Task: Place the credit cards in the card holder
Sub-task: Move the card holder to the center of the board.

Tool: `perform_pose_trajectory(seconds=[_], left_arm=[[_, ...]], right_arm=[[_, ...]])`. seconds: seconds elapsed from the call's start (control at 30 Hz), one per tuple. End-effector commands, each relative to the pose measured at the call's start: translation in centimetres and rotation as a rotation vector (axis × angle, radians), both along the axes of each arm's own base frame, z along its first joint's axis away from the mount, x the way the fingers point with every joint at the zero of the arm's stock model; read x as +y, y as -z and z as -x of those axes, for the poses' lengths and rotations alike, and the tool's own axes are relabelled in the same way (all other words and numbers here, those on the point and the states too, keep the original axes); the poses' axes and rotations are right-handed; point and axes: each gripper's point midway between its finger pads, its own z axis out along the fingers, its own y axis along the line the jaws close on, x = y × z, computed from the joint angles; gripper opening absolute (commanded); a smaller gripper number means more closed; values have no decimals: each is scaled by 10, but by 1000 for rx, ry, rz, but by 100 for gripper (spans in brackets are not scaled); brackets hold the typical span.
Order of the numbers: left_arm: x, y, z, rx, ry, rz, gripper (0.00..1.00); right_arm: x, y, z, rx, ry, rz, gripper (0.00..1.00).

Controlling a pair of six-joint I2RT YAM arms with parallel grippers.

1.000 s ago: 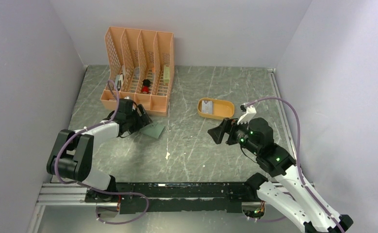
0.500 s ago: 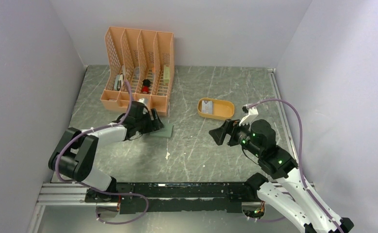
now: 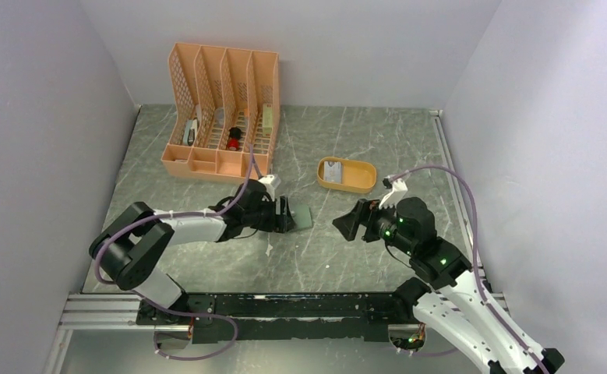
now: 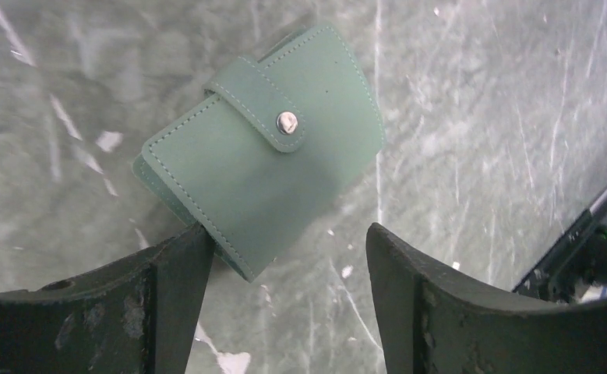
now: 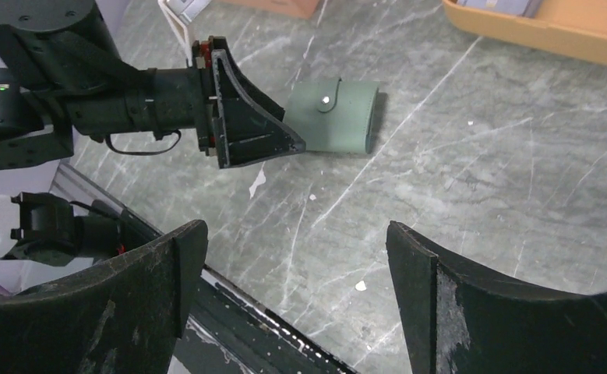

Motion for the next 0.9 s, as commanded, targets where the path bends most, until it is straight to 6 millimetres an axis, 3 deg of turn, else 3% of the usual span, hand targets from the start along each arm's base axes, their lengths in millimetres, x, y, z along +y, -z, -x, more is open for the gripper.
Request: perform_pose_trajectory(seconds=[0.0, 0.17, 0.2, 0.3, 0.4, 0.57, 0.67, 0.87], left_arm=[[-5, 0, 27, 41, 70, 1, 77], [16, -59, 13, -69, -68, 8, 86], [23, -70, 14, -84, -100, 15, 95], [46, -91, 23, -103, -197, 33, 97], [68, -96, 42, -93, -261, 67, 97], [88, -81, 74, -36, -276, 103, 97], [89, -72, 85, -9, -261, 124, 93], [84, -70, 86, 2, -242, 138, 90]], right_arm=[[9, 7, 1, 29, -35, -14, 88], [22, 22, -10, 77, -46, -8, 88], [23, 28, -13, 94, -37, -7, 88], [29, 46, -25, 143, 7, -15, 86], [39, 66, -31, 193, 16, -43, 80], [57, 98, -37, 283, 12, -71, 74], [73, 102, -43, 283, 0, -100, 71], [92, 121, -61, 284, 58, -38, 64]])
